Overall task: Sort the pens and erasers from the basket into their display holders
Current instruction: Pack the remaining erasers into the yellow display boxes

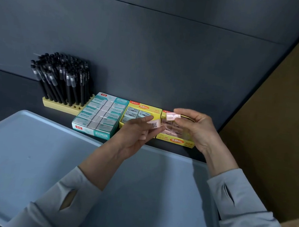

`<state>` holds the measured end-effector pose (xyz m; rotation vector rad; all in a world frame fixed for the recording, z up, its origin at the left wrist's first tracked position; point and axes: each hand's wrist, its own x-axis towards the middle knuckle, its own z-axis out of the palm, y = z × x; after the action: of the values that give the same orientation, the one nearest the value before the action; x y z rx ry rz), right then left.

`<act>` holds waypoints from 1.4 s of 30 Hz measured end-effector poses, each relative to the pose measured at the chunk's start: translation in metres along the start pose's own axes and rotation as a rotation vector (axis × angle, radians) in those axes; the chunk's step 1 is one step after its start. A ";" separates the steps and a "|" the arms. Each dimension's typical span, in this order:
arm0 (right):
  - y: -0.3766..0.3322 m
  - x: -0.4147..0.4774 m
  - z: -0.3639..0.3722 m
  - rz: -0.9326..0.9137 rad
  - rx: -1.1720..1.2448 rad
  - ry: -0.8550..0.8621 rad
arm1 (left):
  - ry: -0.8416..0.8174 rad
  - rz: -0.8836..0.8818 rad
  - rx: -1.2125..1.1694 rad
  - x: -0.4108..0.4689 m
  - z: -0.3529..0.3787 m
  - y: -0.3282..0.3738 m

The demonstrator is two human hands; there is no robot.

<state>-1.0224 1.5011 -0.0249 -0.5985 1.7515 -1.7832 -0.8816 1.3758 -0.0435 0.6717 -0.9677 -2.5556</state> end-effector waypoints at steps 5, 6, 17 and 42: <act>-0.001 0.001 -0.001 -0.018 -0.041 0.044 | 0.059 0.053 0.027 0.001 -0.005 0.001; 0.000 0.004 -0.003 -0.038 -0.087 0.078 | 0.069 0.069 0.037 0.001 -0.005 0.001; 0.007 0.030 -0.006 -0.149 -0.970 -0.027 | 0.140 0.095 0.063 0.008 -0.014 0.008; 0.008 0.014 0.024 -0.071 -0.470 -0.074 | 0.082 0.110 0.111 0.014 -0.010 -0.005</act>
<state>-1.0164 1.4740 -0.0323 -0.9116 2.1317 -1.3700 -0.8891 1.3681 -0.0579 0.7261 -1.0940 -2.3745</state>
